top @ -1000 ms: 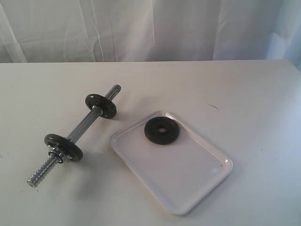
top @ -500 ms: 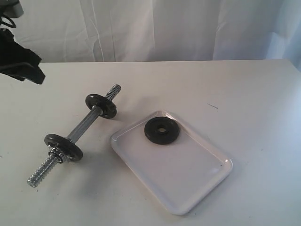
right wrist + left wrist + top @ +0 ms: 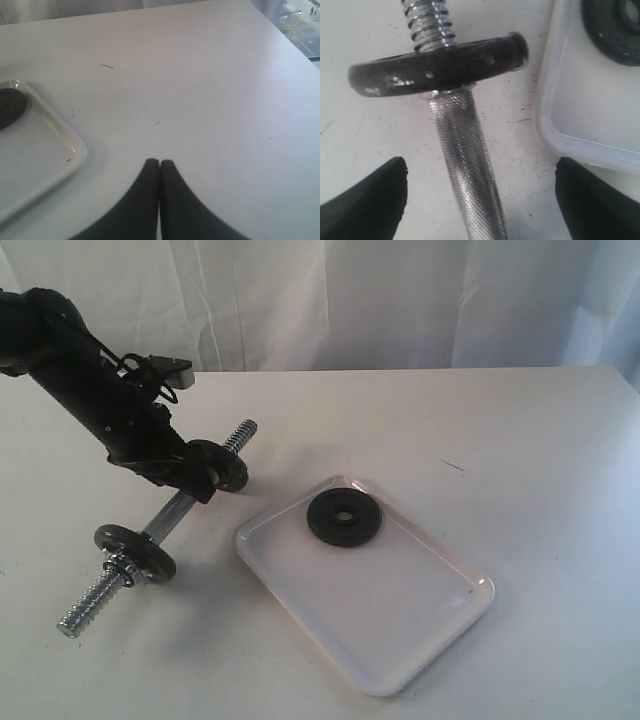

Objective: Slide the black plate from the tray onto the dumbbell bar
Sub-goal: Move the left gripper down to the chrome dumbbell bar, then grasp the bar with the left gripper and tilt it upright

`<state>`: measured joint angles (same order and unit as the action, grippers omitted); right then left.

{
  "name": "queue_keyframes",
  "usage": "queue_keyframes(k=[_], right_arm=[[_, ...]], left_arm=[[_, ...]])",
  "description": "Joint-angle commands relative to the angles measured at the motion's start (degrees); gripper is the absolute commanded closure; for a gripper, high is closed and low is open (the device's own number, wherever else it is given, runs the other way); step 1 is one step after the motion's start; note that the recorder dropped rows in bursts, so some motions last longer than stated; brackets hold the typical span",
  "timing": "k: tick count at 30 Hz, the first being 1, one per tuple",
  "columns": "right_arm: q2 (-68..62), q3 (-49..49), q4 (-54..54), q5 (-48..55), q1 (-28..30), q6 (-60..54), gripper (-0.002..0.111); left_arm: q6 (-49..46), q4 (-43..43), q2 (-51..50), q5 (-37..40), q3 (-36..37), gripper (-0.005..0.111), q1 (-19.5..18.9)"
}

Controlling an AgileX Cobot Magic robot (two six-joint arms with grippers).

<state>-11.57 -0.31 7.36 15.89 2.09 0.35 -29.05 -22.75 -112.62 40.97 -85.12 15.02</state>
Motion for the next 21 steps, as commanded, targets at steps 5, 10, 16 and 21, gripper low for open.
queue_keyframes(k=[5,10,16,21], right_arm=[[0.1,0.3,-0.1,-0.7,0.3,0.1,0.108],[0.1,0.3,-0.1,-0.7,0.3,0.1,0.108],[0.1,0.3,-0.1,-0.7,0.3,0.1,0.108],[0.1,0.3,-0.1,-0.7,0.3,0.1,0.108]], left_arm=[[2.1,1.0,-3.5,-4.5,-0.3,0.025,0.6],[2.1,1.0,-5.3,-4.5,-0.3,0.025,0.6],[2.1,0.5,-6.1,-5.6,-0.3,0.025,0.6],[2.1,0.1,-6.1,-5.0,-0.3,0.025,1.1]])
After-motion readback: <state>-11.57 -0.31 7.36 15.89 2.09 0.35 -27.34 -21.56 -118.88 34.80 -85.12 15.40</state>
